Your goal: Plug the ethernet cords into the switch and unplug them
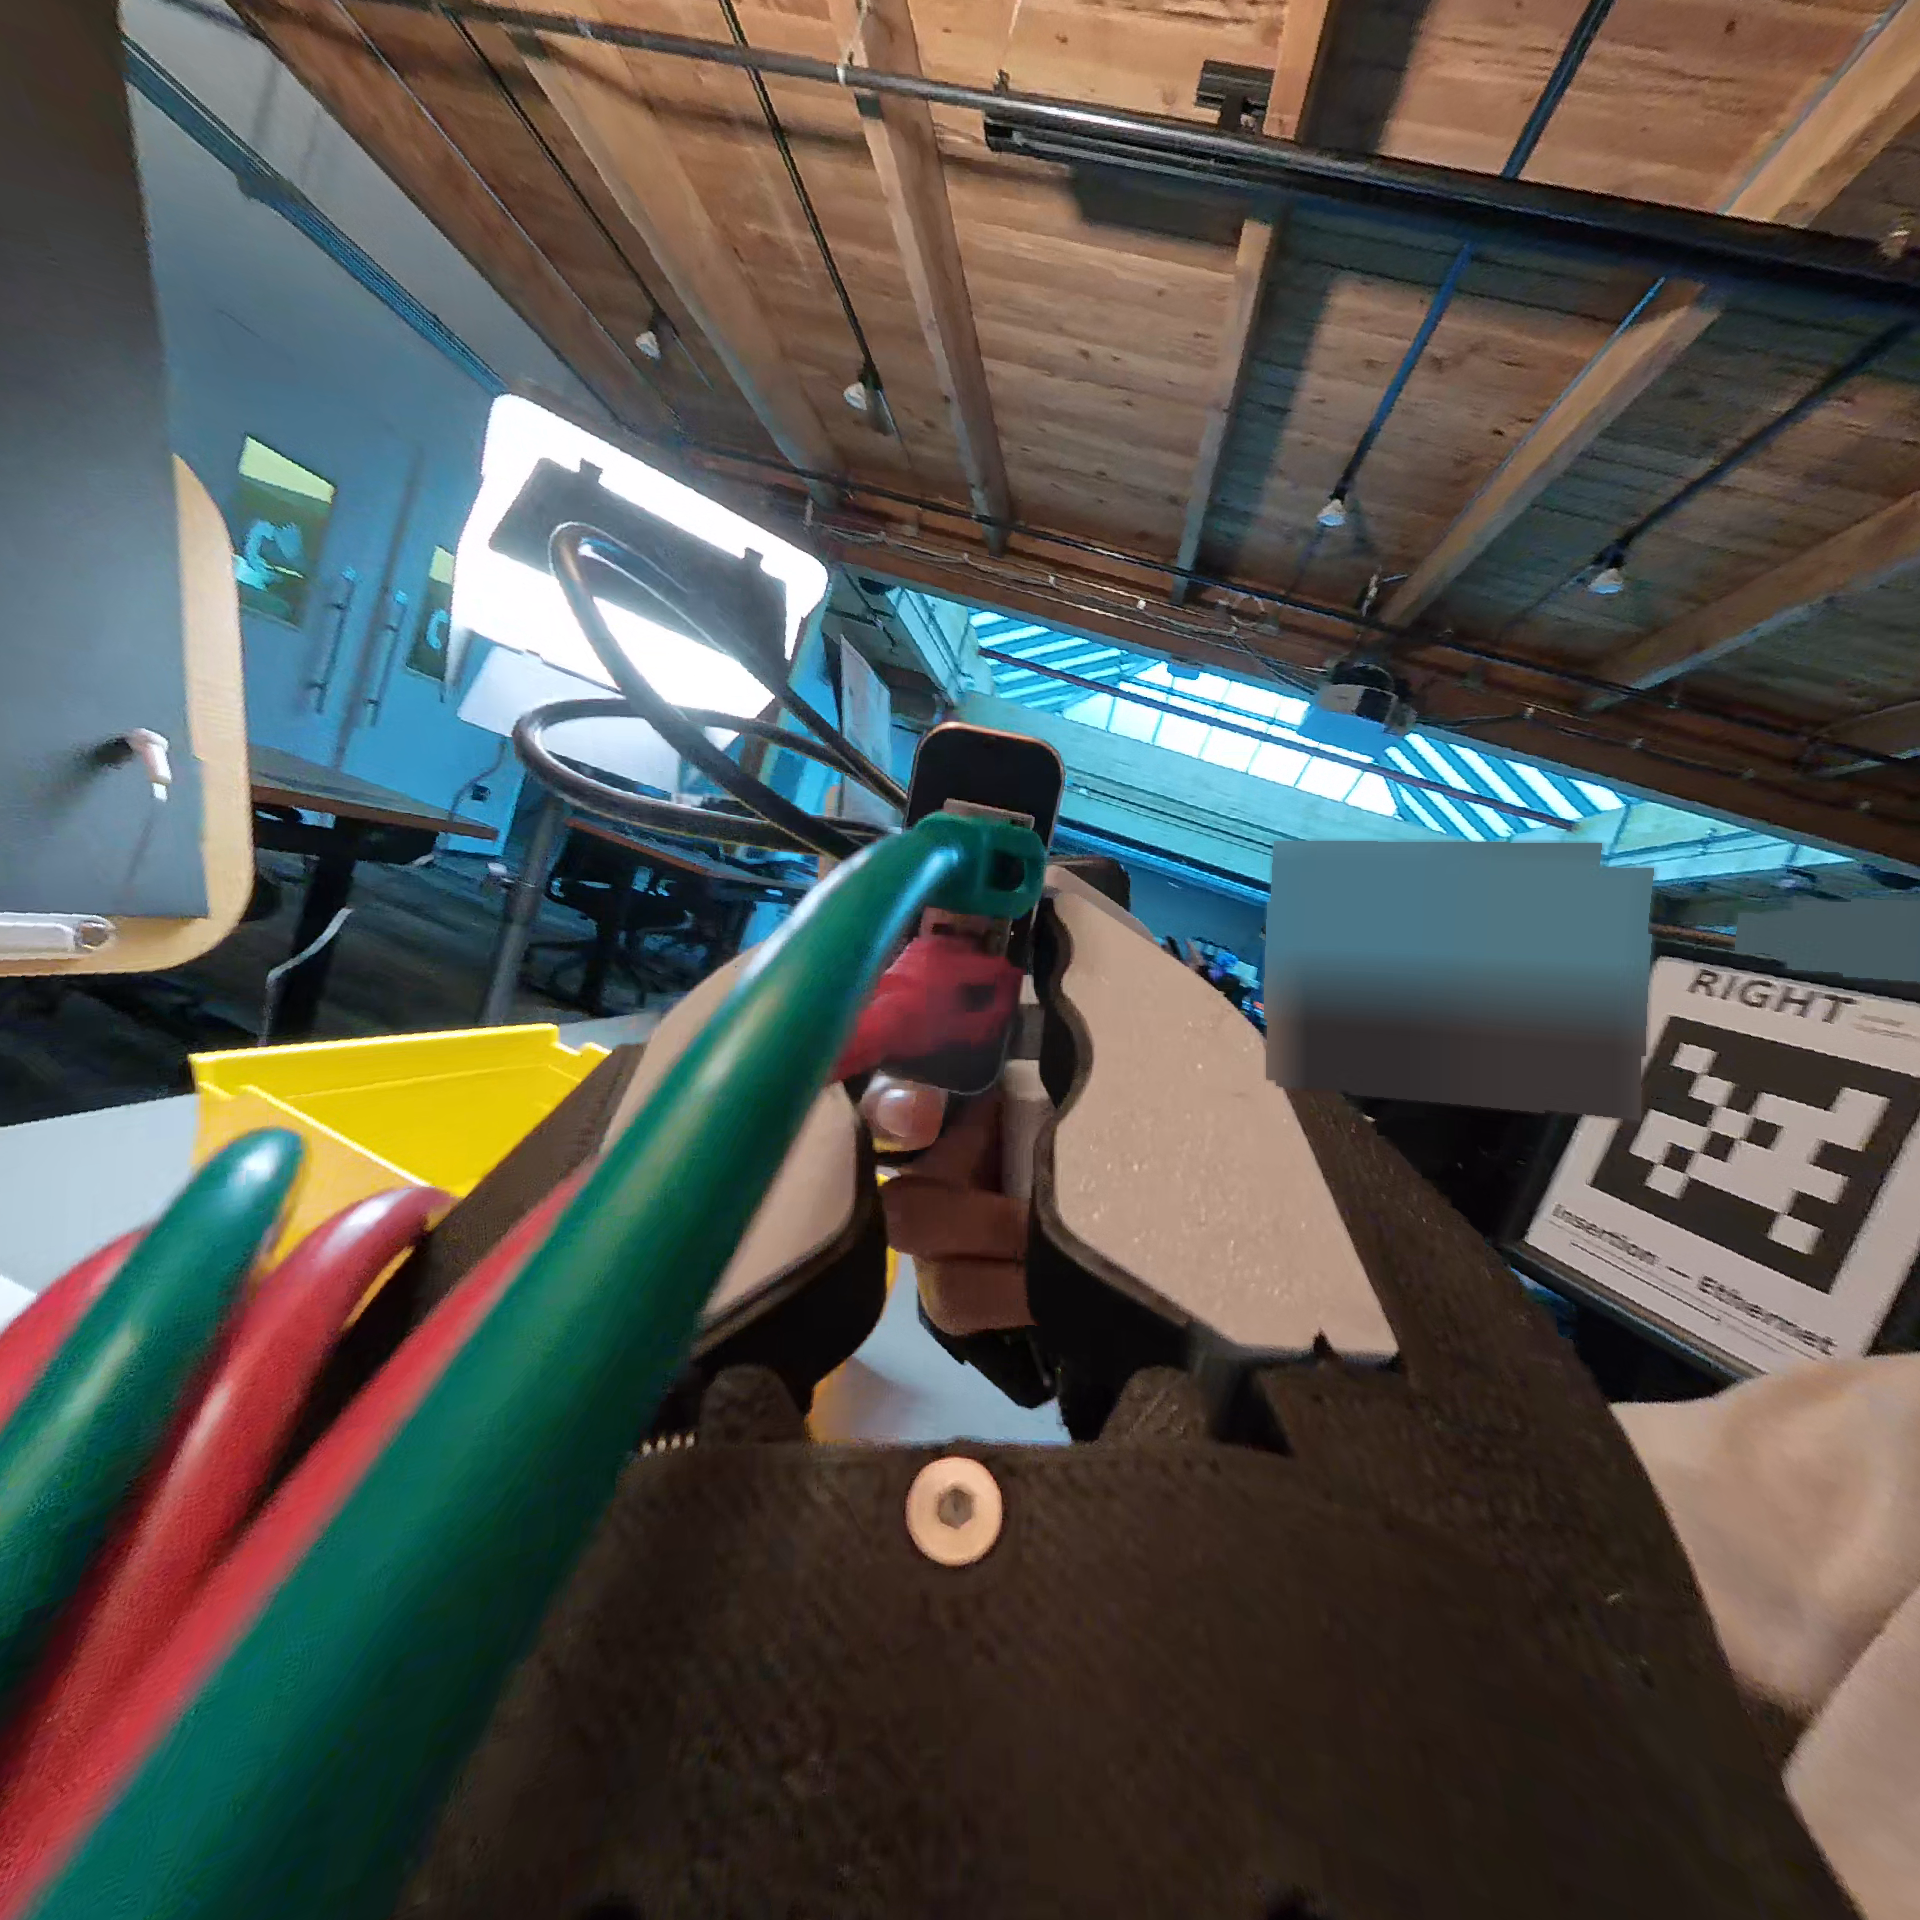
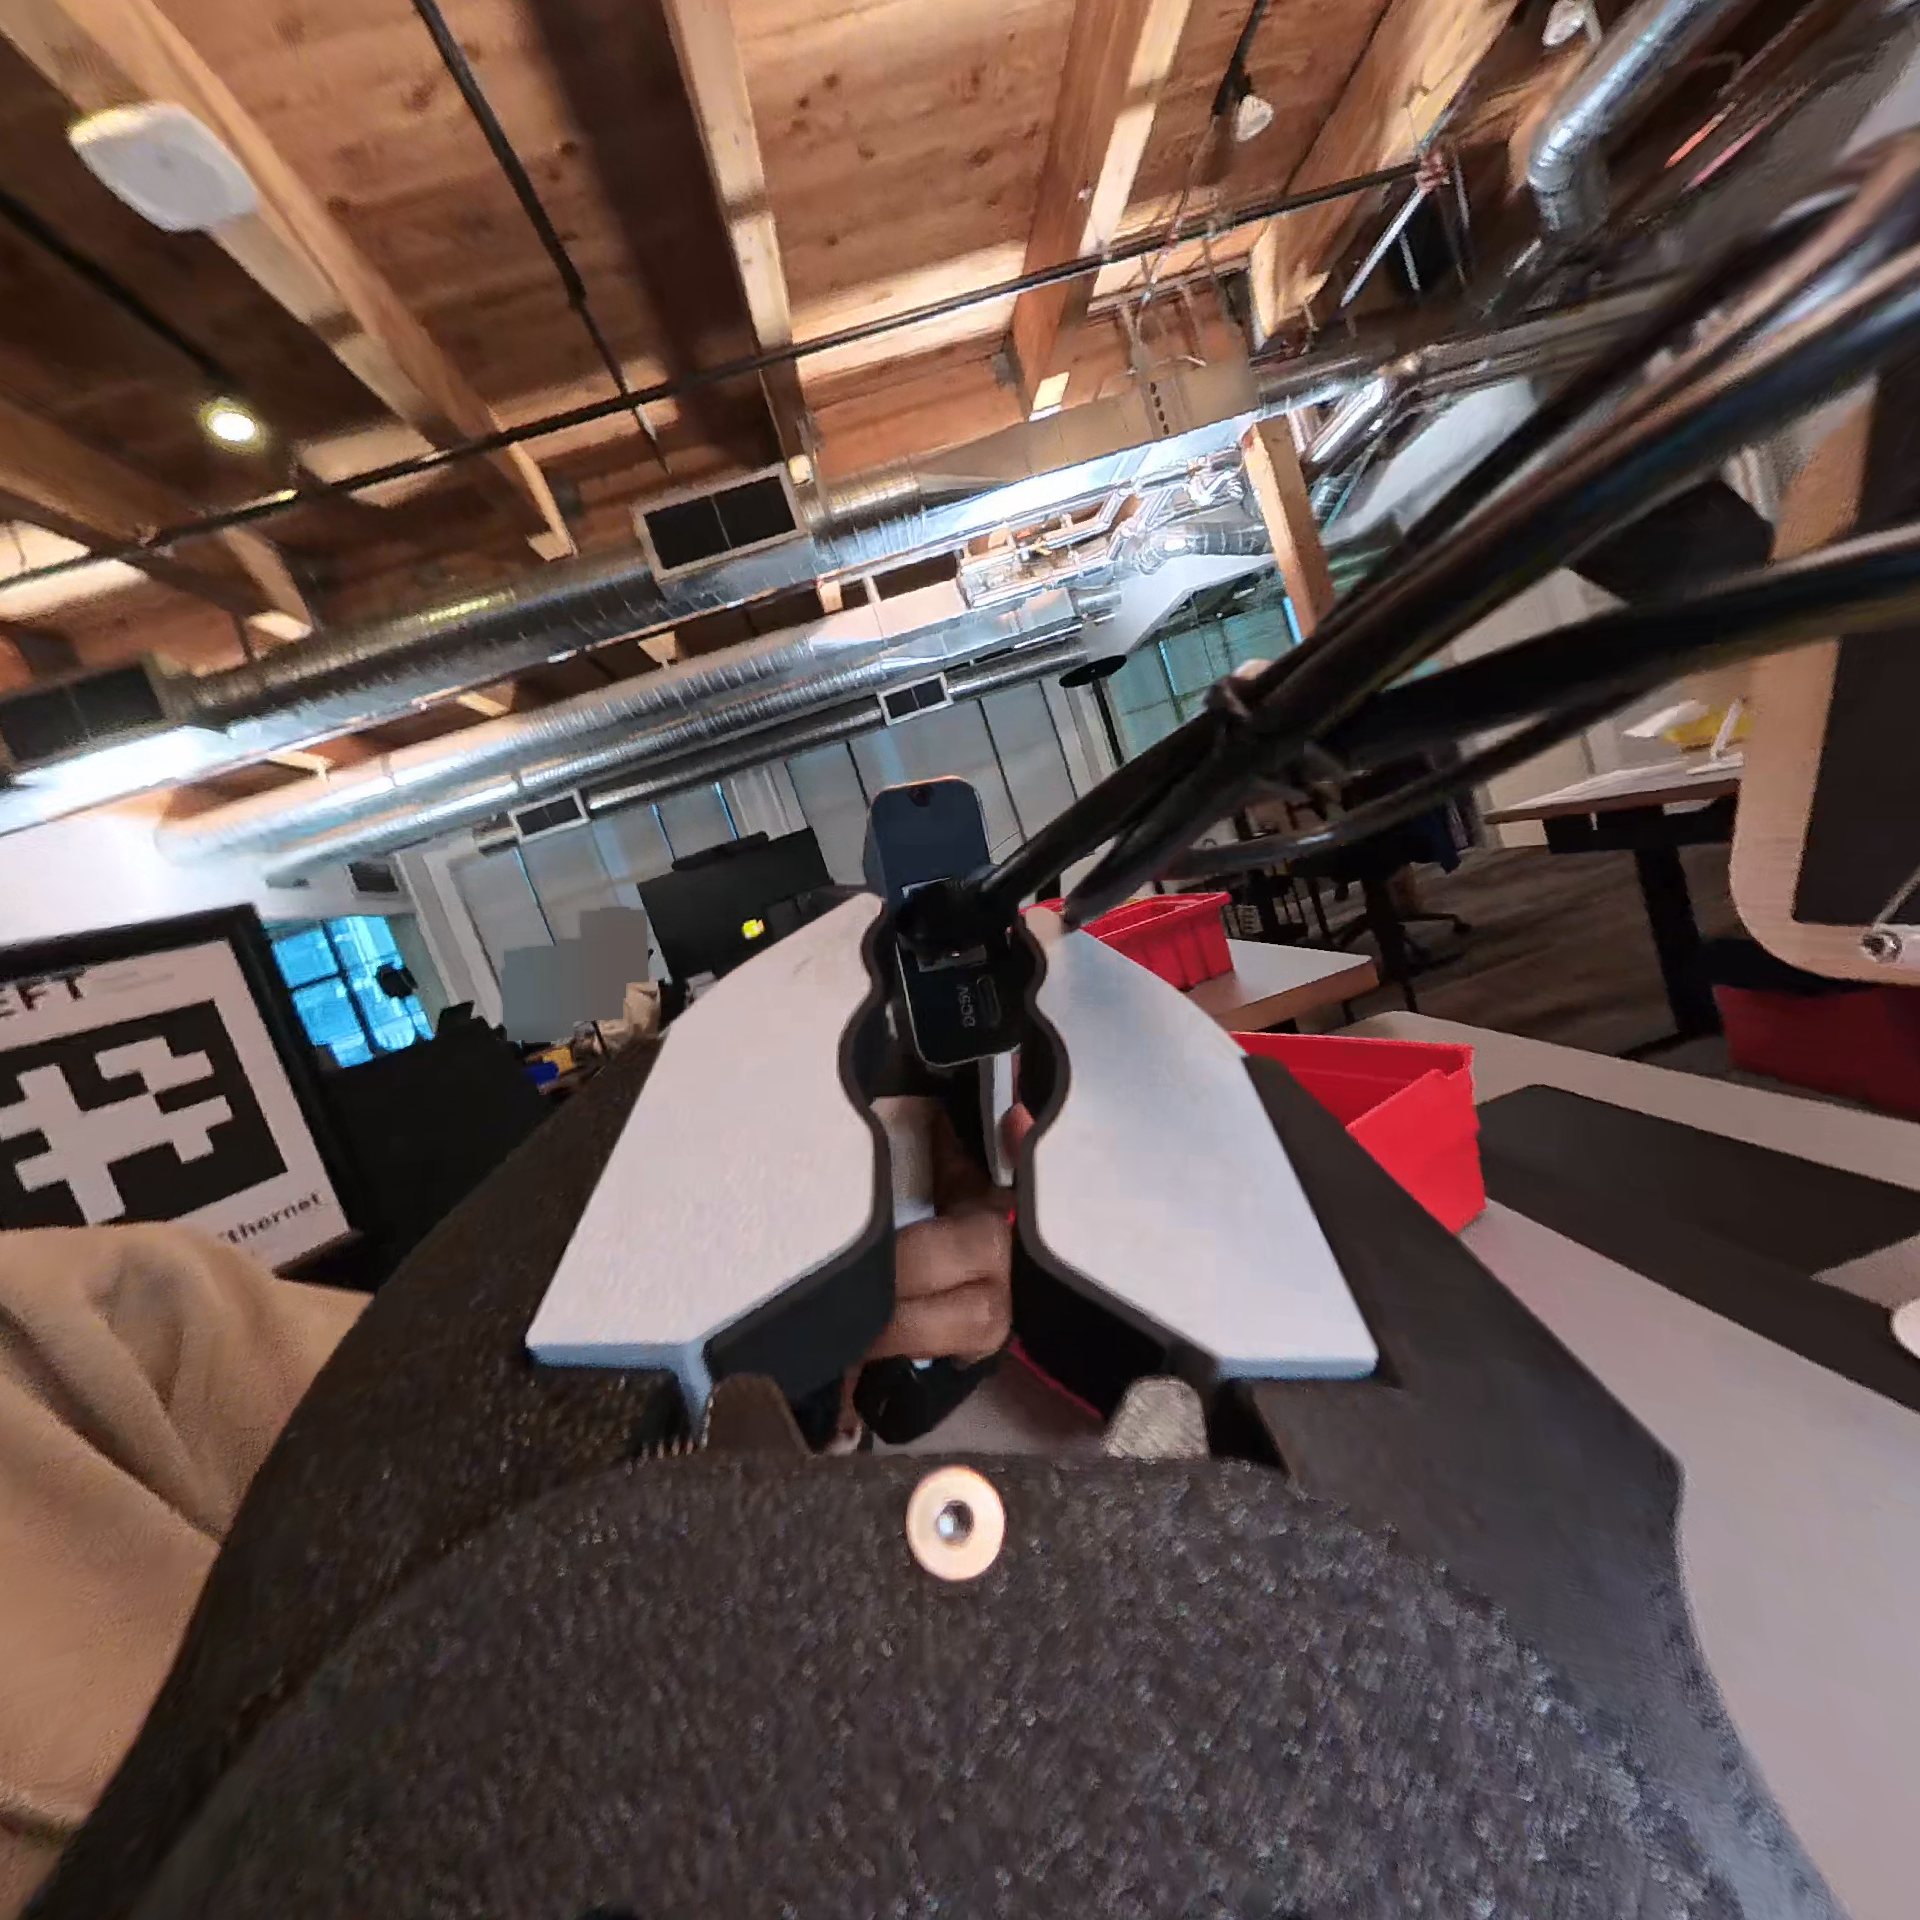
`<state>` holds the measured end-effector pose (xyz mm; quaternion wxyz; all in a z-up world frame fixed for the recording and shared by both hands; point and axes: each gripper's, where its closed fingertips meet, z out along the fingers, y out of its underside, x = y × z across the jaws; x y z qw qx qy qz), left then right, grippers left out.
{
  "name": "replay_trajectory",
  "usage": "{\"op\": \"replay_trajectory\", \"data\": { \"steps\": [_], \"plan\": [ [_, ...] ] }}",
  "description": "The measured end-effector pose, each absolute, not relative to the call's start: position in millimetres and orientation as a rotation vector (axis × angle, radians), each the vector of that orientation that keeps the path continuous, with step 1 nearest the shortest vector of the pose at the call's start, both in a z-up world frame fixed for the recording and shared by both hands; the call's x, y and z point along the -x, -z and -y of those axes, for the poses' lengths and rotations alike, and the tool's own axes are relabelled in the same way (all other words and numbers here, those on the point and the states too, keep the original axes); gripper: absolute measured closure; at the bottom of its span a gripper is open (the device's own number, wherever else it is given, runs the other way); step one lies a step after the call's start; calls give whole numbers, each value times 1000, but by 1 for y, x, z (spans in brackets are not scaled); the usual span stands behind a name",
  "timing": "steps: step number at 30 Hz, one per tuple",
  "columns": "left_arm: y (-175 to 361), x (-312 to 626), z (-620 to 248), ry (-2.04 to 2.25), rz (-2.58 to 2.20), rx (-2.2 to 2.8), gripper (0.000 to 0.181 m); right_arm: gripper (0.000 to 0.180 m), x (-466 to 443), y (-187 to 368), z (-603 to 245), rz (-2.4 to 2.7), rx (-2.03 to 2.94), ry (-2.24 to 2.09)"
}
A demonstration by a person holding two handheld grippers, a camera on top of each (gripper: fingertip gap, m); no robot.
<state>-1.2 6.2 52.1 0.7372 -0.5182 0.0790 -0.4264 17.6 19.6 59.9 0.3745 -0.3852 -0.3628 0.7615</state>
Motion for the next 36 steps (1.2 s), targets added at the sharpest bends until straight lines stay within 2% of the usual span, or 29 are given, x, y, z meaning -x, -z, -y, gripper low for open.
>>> {"op": "replay_trajectory", "data": {
  "steps": [12,18,27,36],
  "plan": [
    [-54,-14,1,1184,-222,1319,155,164,-33,-67,-12,958,768,-1876],
    [-57,-13,1,951,-284,1261,152,167,-32,-70,-5,936,778,-1886],
    [-58,-12,5,824,-348,1250,152,163,-30,-71,-7,958,847,-1808],
    [-59,-21,10,839,-372,1334,153,166,-41,-77,-3,856,718,-2078]
  ]
}}
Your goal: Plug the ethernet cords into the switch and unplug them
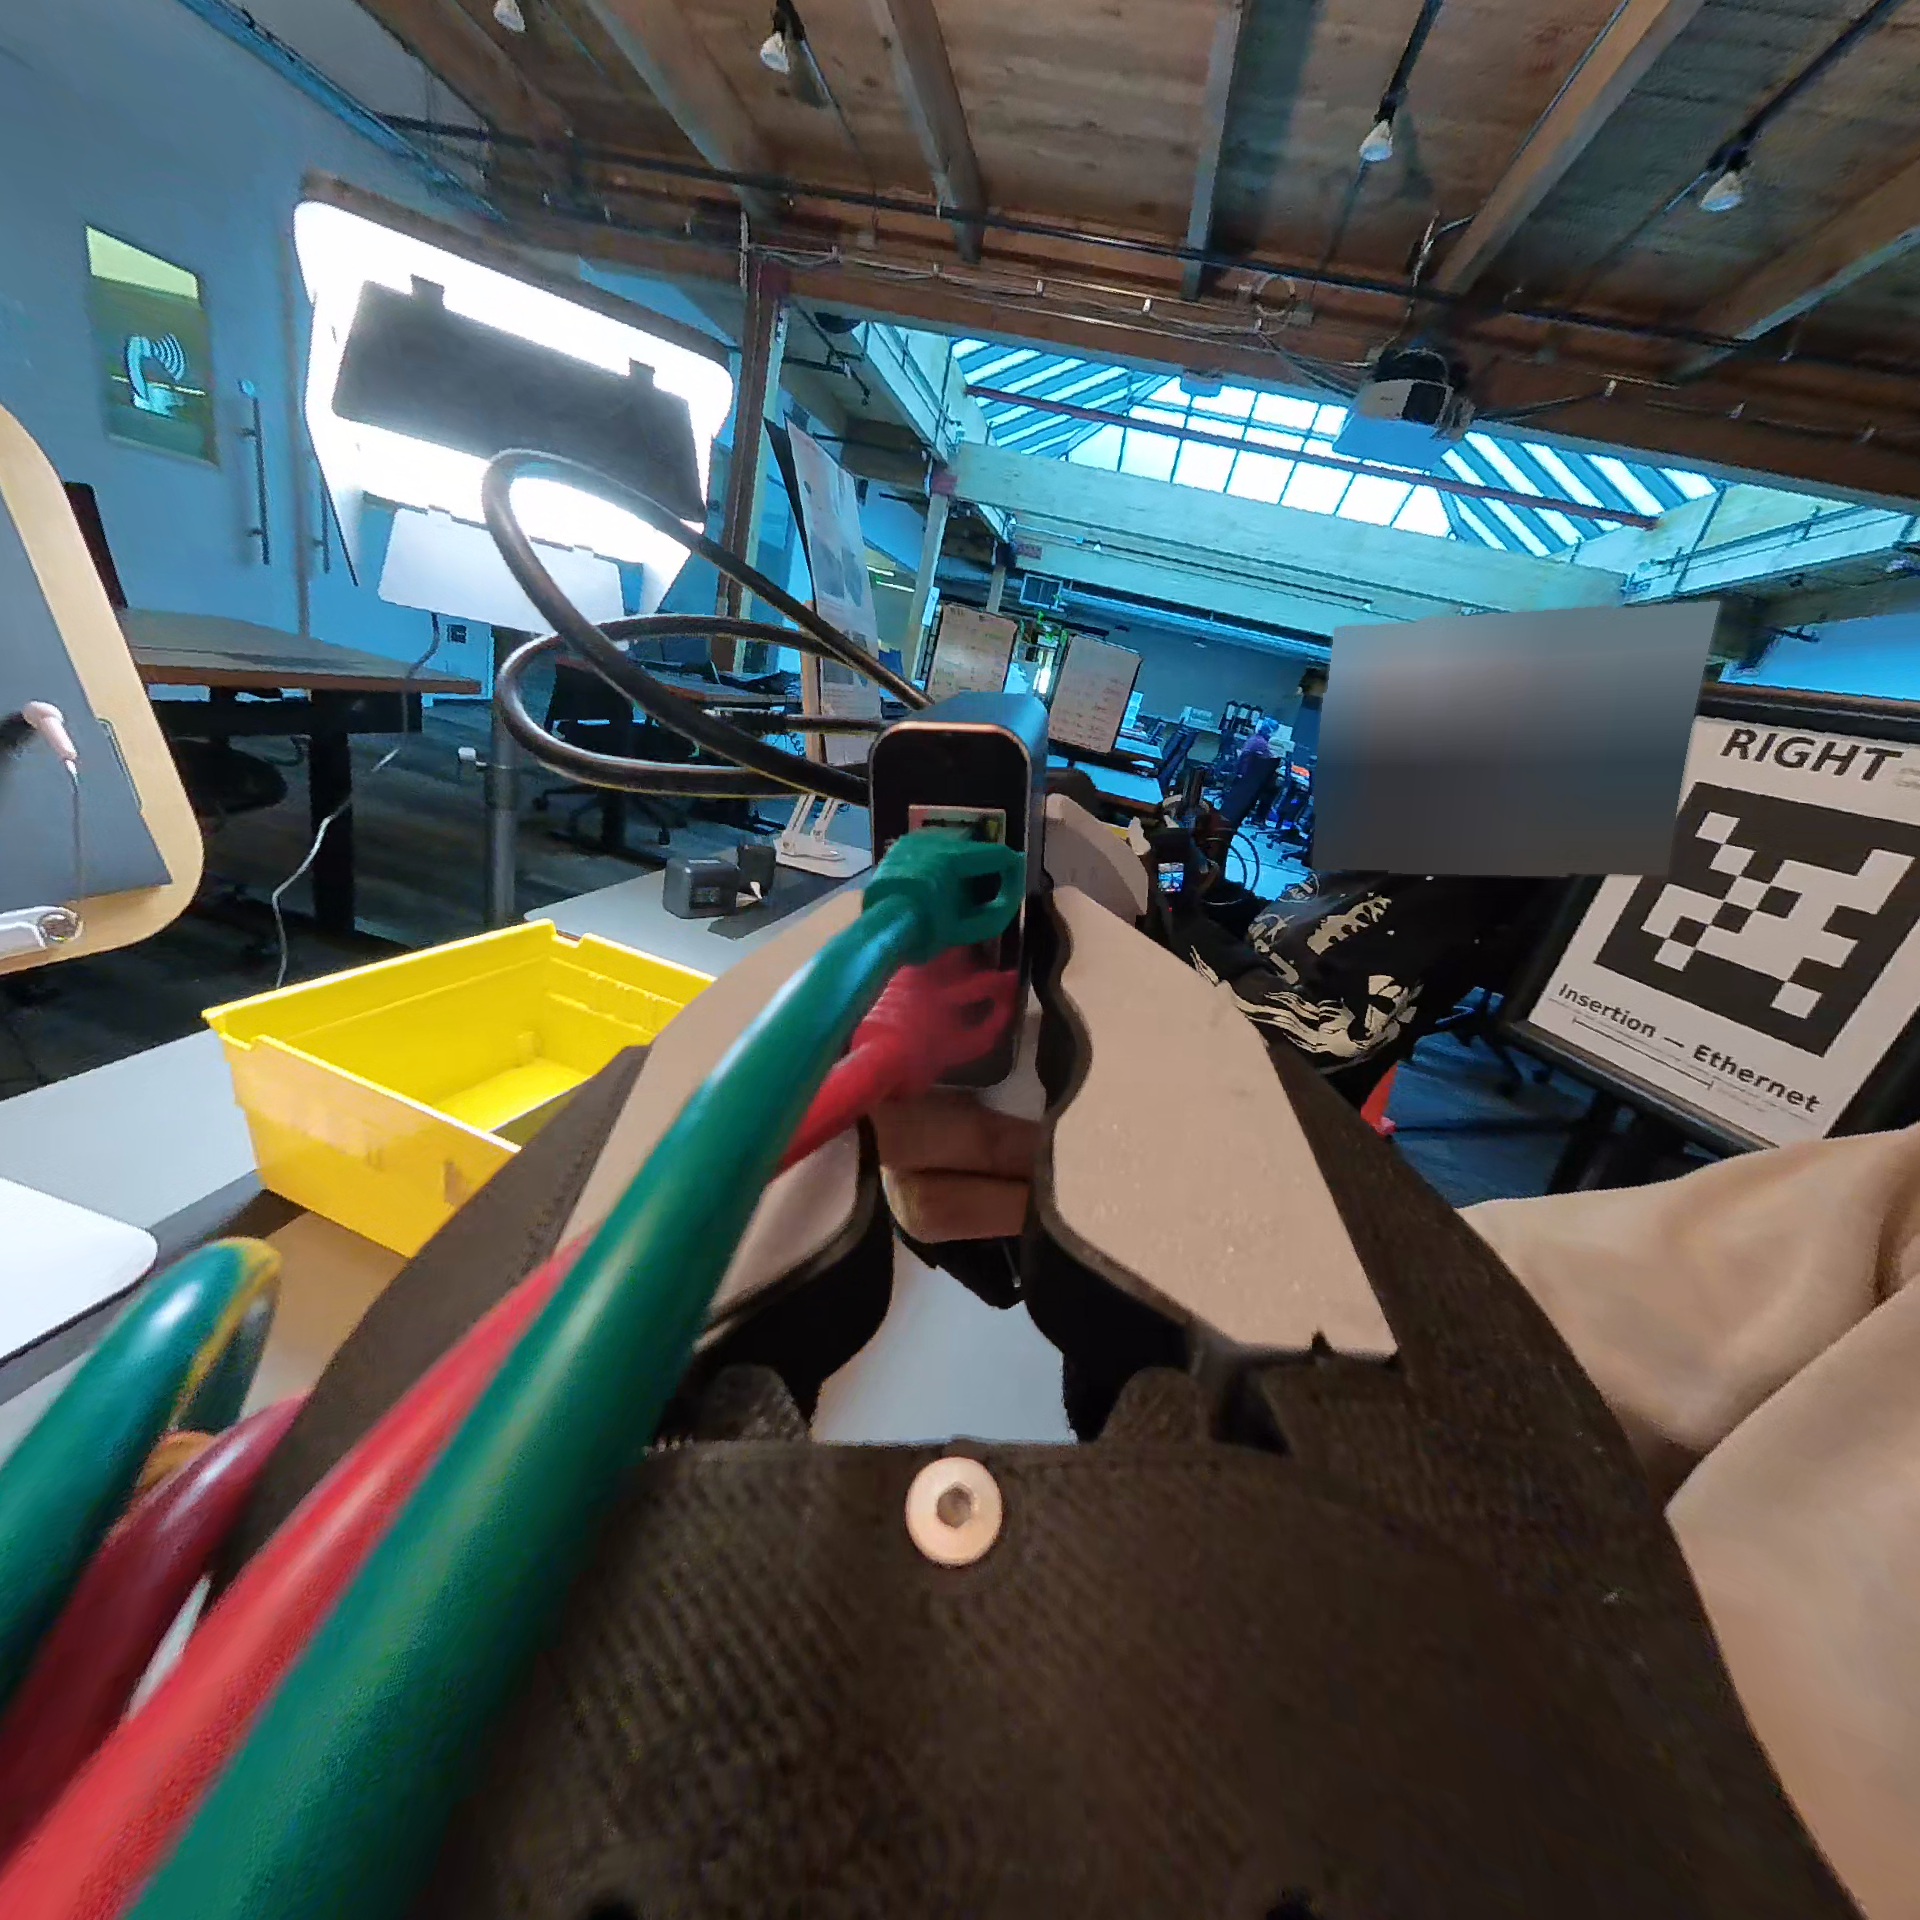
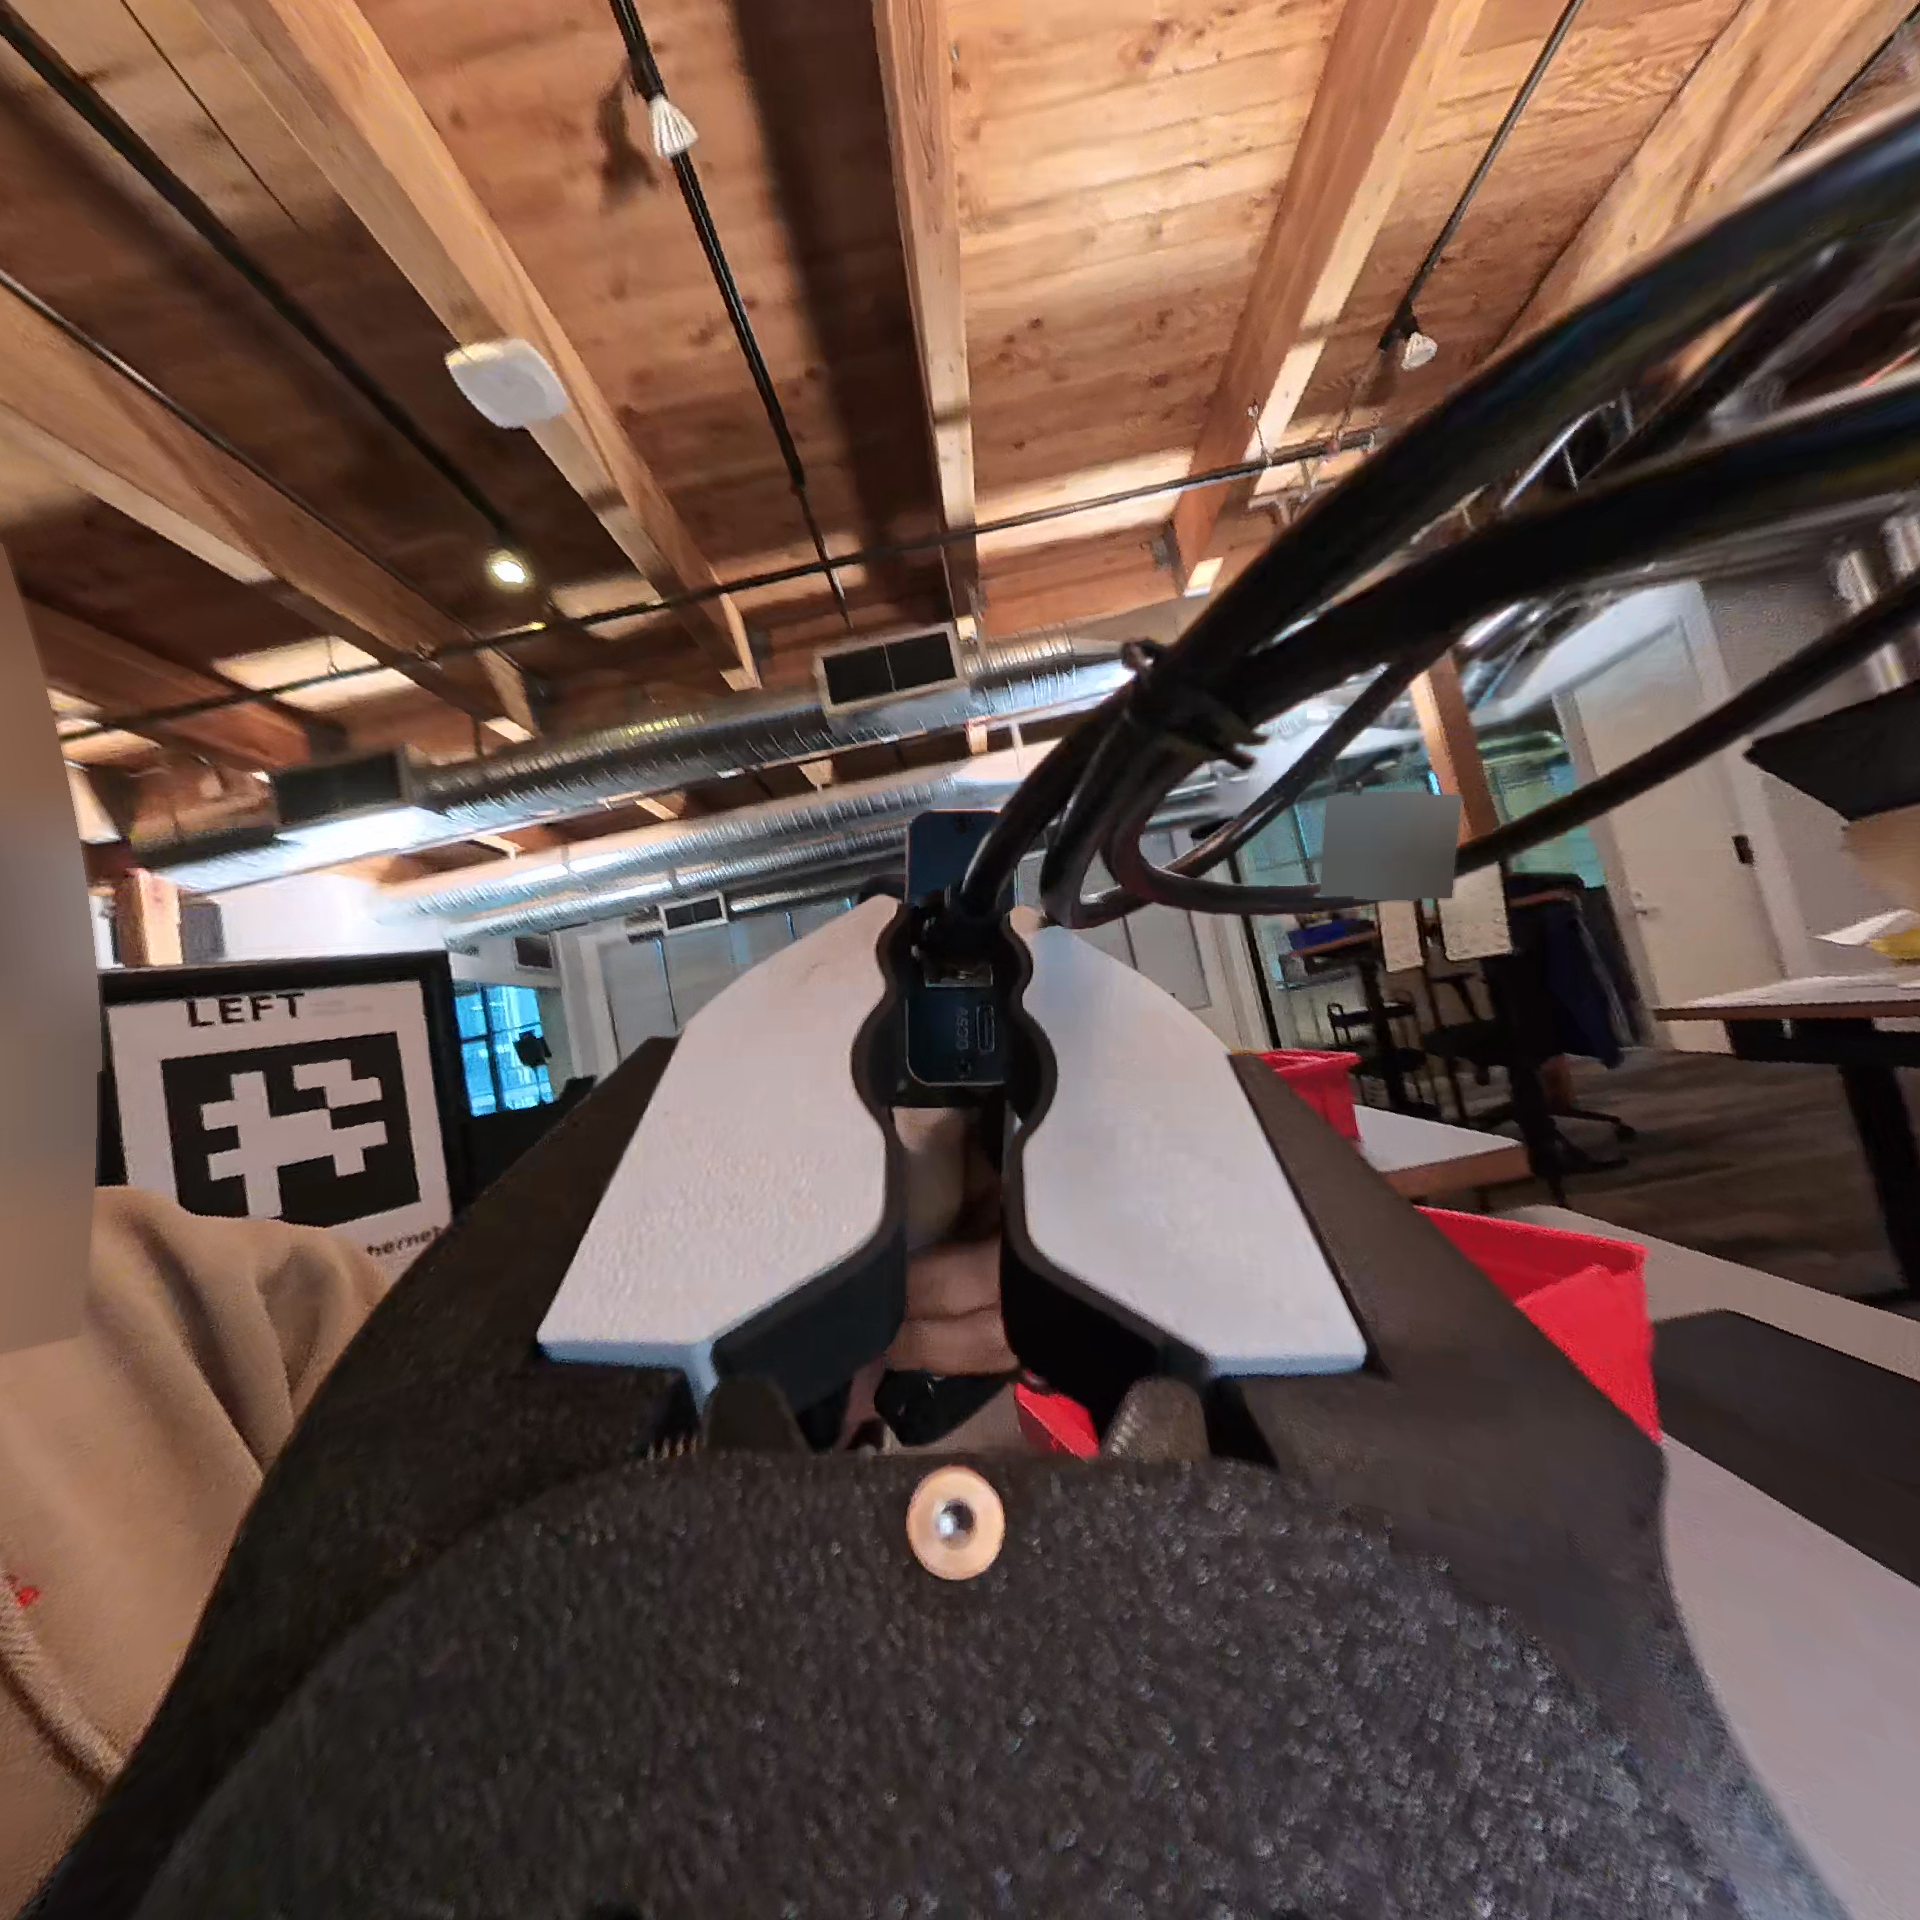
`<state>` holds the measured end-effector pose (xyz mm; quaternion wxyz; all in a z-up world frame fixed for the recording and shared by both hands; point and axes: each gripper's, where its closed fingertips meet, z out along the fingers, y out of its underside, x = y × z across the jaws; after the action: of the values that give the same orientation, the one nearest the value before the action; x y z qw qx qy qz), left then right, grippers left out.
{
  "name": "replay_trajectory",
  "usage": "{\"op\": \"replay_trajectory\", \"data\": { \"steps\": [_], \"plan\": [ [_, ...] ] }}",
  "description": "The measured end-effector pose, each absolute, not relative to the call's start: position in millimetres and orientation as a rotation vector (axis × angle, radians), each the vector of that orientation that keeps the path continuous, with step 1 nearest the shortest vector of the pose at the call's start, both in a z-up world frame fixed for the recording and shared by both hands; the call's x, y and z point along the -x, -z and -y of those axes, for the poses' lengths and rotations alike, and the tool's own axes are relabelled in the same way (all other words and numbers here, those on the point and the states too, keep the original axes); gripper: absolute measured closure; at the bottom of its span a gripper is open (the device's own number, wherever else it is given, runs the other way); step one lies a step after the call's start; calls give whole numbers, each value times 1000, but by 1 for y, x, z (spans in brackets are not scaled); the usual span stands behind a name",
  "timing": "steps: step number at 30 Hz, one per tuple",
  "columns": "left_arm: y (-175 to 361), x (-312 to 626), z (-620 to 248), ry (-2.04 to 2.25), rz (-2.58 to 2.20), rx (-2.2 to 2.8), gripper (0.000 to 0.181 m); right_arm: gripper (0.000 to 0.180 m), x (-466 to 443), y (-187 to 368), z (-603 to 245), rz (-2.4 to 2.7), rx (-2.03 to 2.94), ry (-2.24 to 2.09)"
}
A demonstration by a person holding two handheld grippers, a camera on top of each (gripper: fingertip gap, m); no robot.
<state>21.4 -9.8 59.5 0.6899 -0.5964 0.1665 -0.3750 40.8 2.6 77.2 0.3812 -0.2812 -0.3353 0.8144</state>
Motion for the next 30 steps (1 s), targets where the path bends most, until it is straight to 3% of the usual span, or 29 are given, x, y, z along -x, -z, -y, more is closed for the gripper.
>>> {"op": "replay_trajectory", "data": {
  "steps": [6,12,20,30],
  "plan": [
    [-50,-33,8,867,-405,1348,152,163,-53,-88,-6,761,638,-2170],
    [-57,-26,11,847,-400,1326,154,166,-44,-78,-2,1021,713,-1866],
    [-55,-26,11,852,-421,1337,154,159,-44,-65,3,1255,783,-1762],
    [-58,-26,16,802,-479,1340,153,164,-44,-67,7,1254,768,-1755]
  ]
}}
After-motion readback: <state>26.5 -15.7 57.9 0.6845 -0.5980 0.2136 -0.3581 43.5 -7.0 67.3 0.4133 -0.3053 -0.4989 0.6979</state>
